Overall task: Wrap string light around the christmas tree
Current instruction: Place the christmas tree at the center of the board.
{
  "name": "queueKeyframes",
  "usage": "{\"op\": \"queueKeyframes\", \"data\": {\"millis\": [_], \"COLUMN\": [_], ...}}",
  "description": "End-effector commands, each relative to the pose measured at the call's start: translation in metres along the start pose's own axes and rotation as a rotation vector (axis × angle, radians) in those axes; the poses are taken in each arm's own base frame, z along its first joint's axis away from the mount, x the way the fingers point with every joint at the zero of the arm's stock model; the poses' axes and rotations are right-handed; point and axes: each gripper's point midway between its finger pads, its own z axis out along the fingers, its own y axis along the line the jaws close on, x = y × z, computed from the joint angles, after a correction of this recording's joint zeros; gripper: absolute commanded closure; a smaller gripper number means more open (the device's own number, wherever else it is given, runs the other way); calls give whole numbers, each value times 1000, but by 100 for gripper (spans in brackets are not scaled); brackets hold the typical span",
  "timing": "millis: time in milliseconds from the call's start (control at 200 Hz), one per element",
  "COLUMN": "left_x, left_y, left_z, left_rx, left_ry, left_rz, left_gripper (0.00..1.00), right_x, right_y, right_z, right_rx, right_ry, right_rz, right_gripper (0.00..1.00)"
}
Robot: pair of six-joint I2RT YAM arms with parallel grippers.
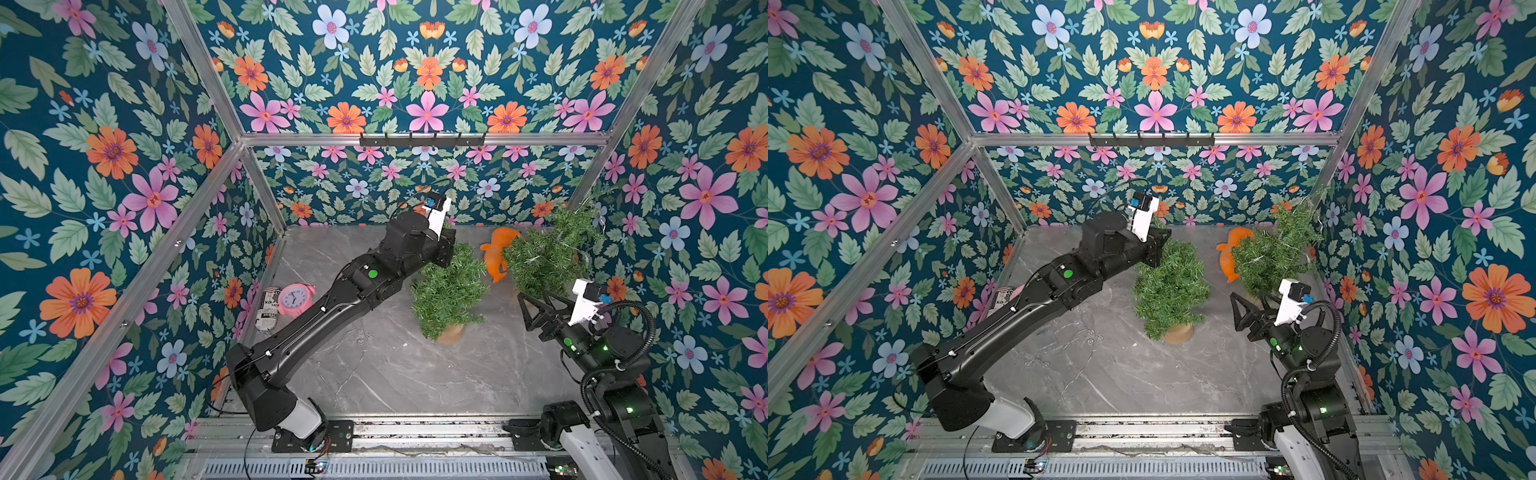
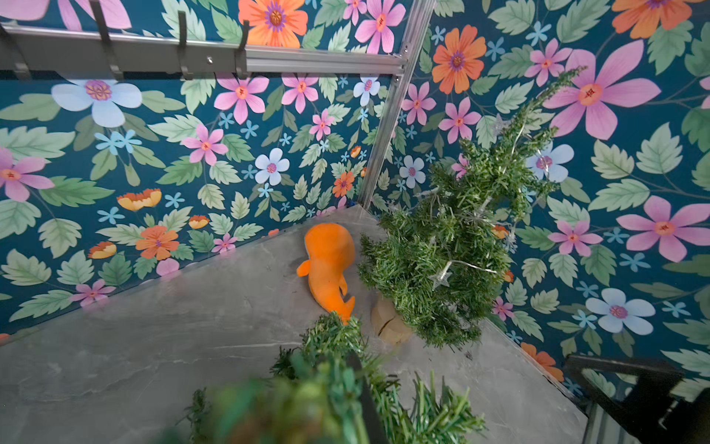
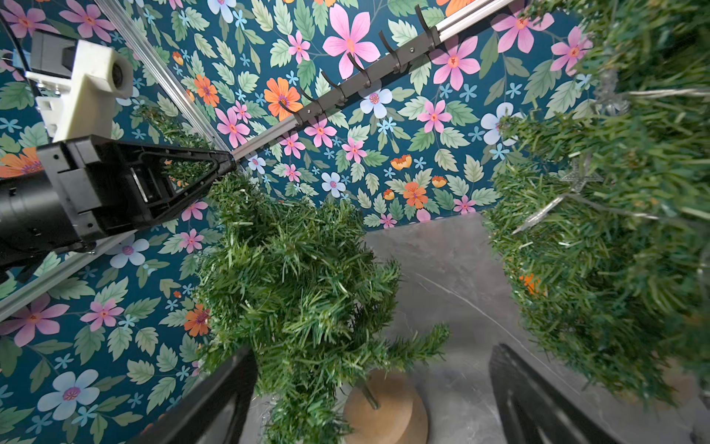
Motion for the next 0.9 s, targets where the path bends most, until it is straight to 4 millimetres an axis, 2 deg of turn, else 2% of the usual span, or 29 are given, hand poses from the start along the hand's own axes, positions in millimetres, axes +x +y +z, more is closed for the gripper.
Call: {"op": "queueKeyframes", "data": {"millis": [0,315,485,610,700,855,890], "left_x": [-24,-22,-6,-11,-20,-33,-36], "left_y": [-8,-9,-2,0,1,15,17], "left_z": [-4,-15,-10,-13,-18,-26,-30], "left_rx": [8,-1,-29,-41,-57,-151,-169], "left_ry": [-108,-144,-119,-131,-142,-143,-146], "left_rz": [6,21,28,41,73,117,125], "left_gripper": [100,100,100,59,34,16,9], "right_x": [0,5,5,6,8,11,10], "right_y": [-2,-4,-4,-4,0,-3,-2], "right_z": [0,1,2,3,4,6,6], "right_rx": [11,14,14,21,8,40,41], "right_ry": [-5,14,21,39,80,133,137], "right_rz": [9,28,29,34,27,49,49], "right_gripper": [5,5,5,4,2,0,0]}}
